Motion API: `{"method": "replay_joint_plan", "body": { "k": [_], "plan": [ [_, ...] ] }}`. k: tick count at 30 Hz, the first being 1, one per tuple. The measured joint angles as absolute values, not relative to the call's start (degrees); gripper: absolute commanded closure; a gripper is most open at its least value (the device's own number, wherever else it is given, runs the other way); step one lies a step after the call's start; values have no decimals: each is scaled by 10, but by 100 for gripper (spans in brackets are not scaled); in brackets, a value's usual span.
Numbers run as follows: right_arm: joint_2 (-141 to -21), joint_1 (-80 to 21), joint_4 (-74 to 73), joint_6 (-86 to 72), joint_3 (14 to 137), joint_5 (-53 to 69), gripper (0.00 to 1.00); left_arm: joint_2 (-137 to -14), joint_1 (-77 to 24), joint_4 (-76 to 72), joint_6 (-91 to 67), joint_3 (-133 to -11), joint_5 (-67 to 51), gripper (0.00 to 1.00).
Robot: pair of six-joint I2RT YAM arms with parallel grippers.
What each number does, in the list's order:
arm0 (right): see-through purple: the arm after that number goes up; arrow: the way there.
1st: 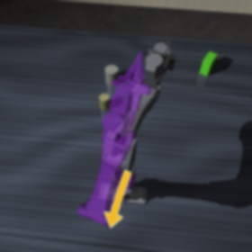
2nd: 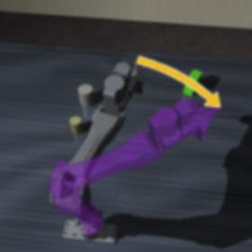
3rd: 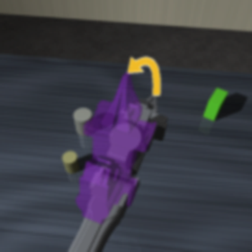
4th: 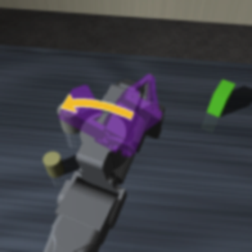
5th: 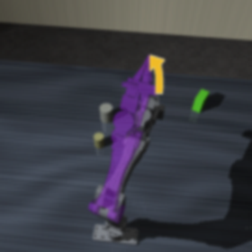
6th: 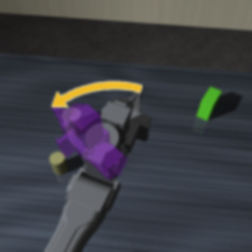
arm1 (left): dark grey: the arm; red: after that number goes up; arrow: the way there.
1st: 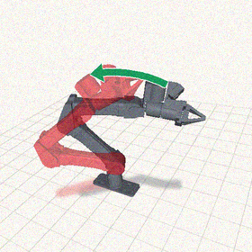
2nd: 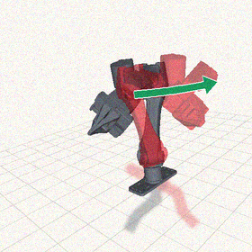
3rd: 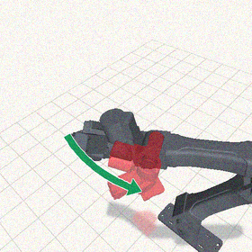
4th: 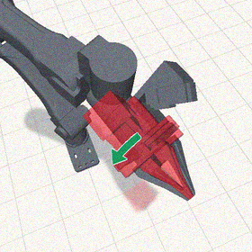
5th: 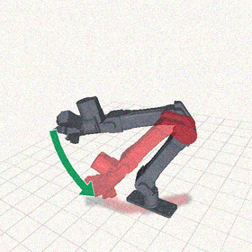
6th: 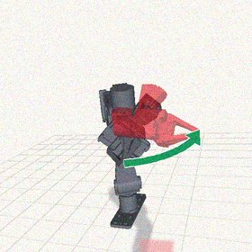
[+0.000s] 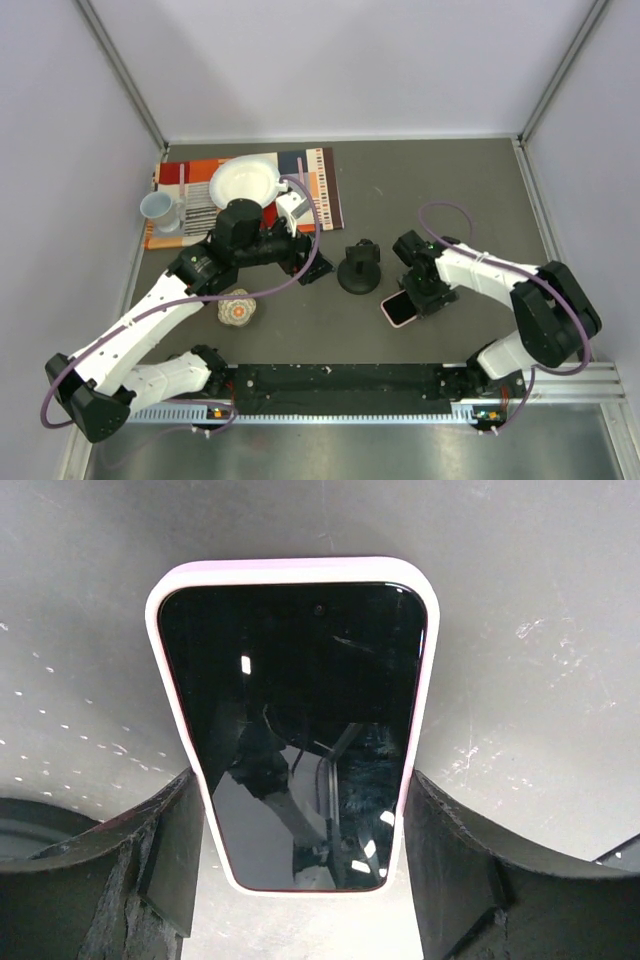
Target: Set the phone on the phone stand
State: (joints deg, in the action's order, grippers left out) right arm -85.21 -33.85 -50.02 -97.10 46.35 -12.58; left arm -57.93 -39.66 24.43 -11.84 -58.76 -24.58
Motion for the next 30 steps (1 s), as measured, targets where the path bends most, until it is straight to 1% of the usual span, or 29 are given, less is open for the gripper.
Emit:
{"method": "replay_joint_plan", "body": {
  "k": [8,16,20,25,30],
  "plan": [
    [-780,-339,-454,-935,407,-143,100,-585,-394,244,-118,-587,-240,15],
    [-760,-339,-450,-874,401,-180,100,-572,-394,236,-118,-577,-232,13],
    [-730,-339,-447,-832,399,-206,100,-556,-394,227,-115,-575,-230,13],
    [-637,-338,-409,-746,371,-232,100,-552,-394,222,-111,-575,-218,12],
    [-501,-338,-348,-595,343,-235,100,-552,-393,209,-118,-576,-230,11]
  ]
}}
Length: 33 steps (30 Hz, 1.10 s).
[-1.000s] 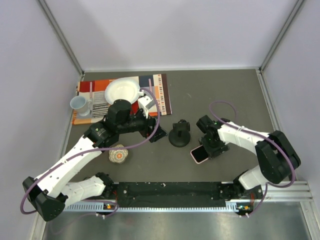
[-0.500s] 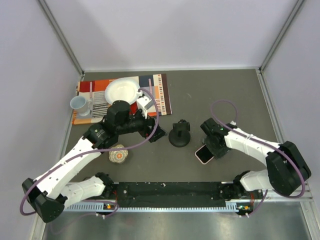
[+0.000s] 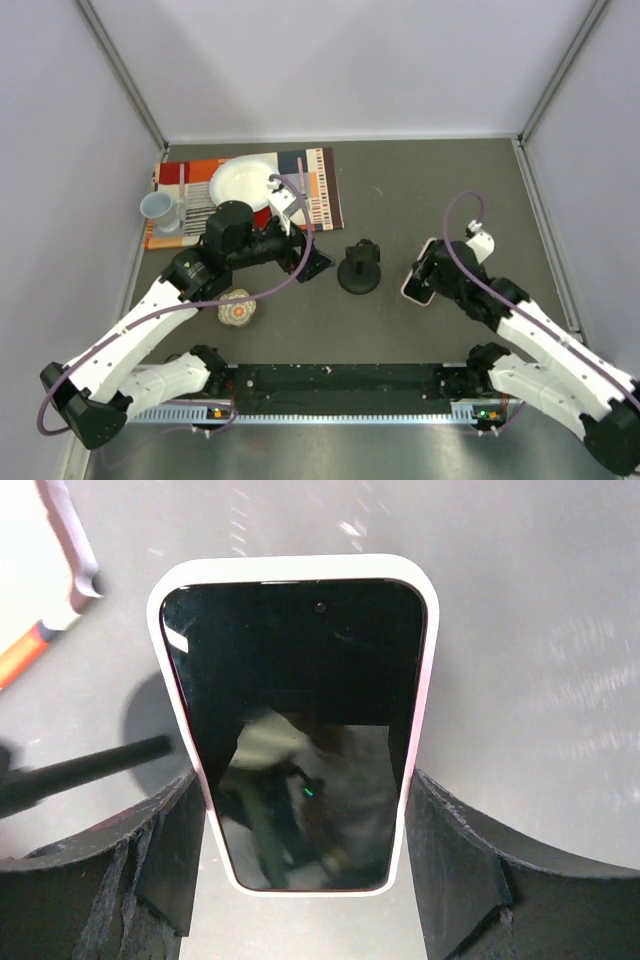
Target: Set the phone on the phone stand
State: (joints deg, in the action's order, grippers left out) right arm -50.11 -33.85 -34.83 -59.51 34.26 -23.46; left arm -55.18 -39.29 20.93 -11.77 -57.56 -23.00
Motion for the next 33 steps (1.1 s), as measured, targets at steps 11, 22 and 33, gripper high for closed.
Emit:
{"method": "replay_joint_plan", "body": {
  "k": [11,22,33],
  "plan": [
    [-371,-338,-268,-316,419,-191,100,-637,-434,146,-171,-635,-241,17],
    [-402,-338,-243,-291,575,-105,100,-759,-526,89,-208,-738,-173,21],
    [-390,-338,-243,-331,579,-43,100,-815,-572,59,-239,-776,-119,42]
  ]
}}
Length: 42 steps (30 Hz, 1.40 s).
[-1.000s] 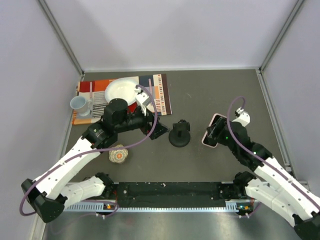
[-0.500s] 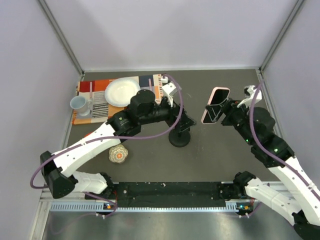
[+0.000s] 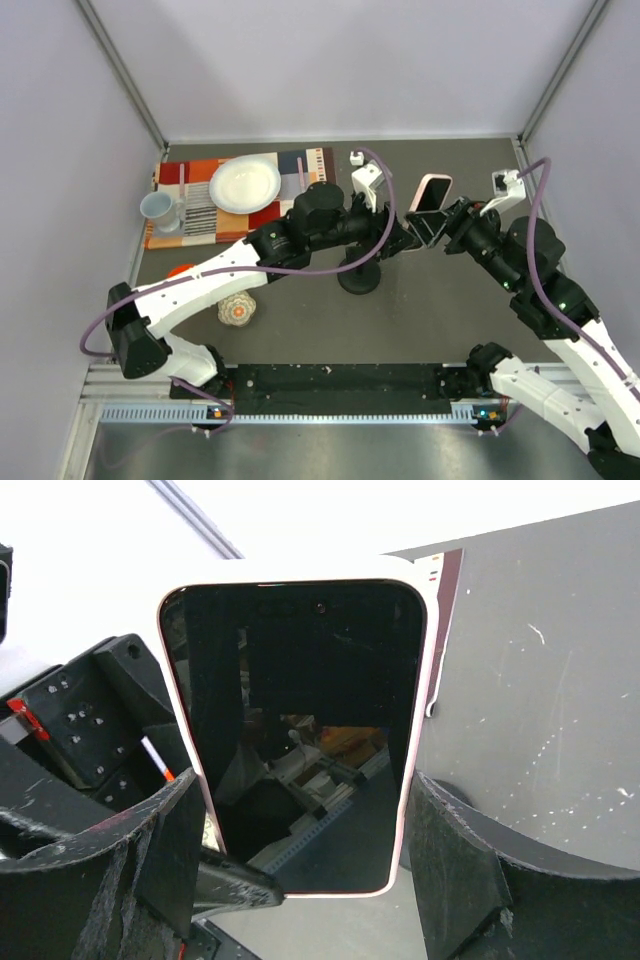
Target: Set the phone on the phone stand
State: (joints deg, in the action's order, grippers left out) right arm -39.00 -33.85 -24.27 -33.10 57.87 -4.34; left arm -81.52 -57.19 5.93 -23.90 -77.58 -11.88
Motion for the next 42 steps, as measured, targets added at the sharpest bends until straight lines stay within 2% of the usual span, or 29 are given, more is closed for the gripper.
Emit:
{"method": "replay_joint_plan", "body": {
  "k": [2,3,4,5,6,8,9,10,16,24,29,34,38,42],
  "plan": [
    [-388,-338,-243,-344,579,-38,100,-820,-578,51,-244,-778,-109,49],
    [-388,-338,-243,-350,579,-34,100,-823,-580,48,-246,-779,-104,59],
    [-388,-338,-243,-355,579,-31,100,-825,-583,46,-248,-780,-98,66],
    [-389,-338,-244,-361,579,-28,100,-828,-586,43,-253,-781,-95,75],
    [-391,-338,-246,-367,579,-27,90,-830,-589,42,-254,-783,-90,97],
    [-394,-338,-252,-370,578,-31,63,-832,-596,48,-249,-787,-76,100],
    [-394,-338,-256,-372,578,-30,24,-832,-599,55,-245,-787,-64,100],
    [-395,-338,-260,-371,578,-26,3,-832,-600,59,-243,-787,-61,100],
    [-407,-335,-290,-329,610,27,1,-815,-597,87,-241,-768,-17,100],
    [-408,-336,-340,-265,632,56,1,-672,-585,109,-214,-658,-13,100],
    [-434,-336,-368,-182,667,148,1,-609,-552,107,-199,-650,-133,100],
    [-443,-336,-378,-109,692,239,1,-573,-477,100,-196,-632,-277,100],
    [-462,-336,-384,-85,713,316,9,-558,-423,90,-201,-596,-379,100],
    [-513,-336,-381,-90,756,382,18,-557,-420,90,-199,-575,-455,100]
  ]
}}
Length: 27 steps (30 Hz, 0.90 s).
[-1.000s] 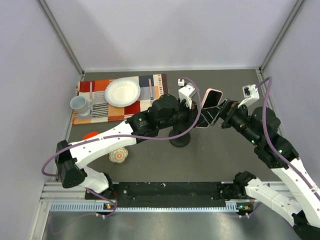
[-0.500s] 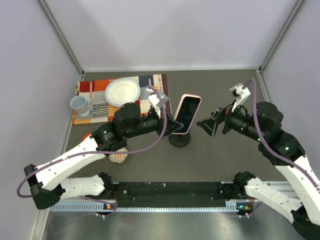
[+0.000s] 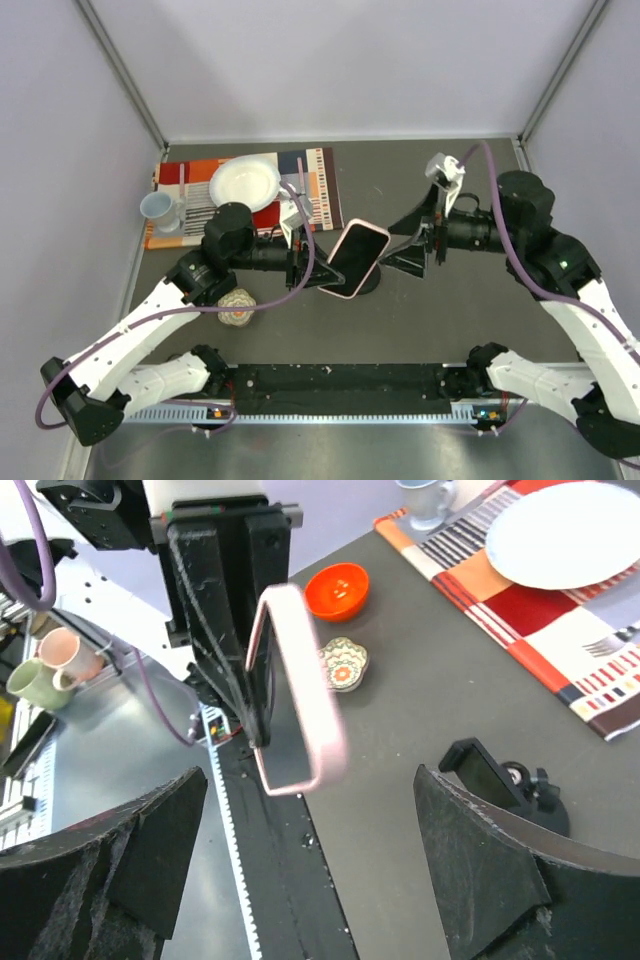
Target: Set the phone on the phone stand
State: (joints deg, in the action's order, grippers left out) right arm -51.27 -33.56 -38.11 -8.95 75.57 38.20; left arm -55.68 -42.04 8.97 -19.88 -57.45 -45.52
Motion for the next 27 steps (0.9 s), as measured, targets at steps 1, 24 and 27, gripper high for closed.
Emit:
{"method": "replay_joint_plan", "body": {
  "k": [1,24,27],
  "plan": [
    [-527,-336,-381,-92,765,392,19,-555,-421,90,-197,-571,-470,100],
    [-592,-374,-284,-197,780,552,68,-516,-421,67,-194,-544,-580,100],
    [-600,-382,-283,-199,780,551,68,-516,-421,68,-194,-542,-577,100]
  ]
}}
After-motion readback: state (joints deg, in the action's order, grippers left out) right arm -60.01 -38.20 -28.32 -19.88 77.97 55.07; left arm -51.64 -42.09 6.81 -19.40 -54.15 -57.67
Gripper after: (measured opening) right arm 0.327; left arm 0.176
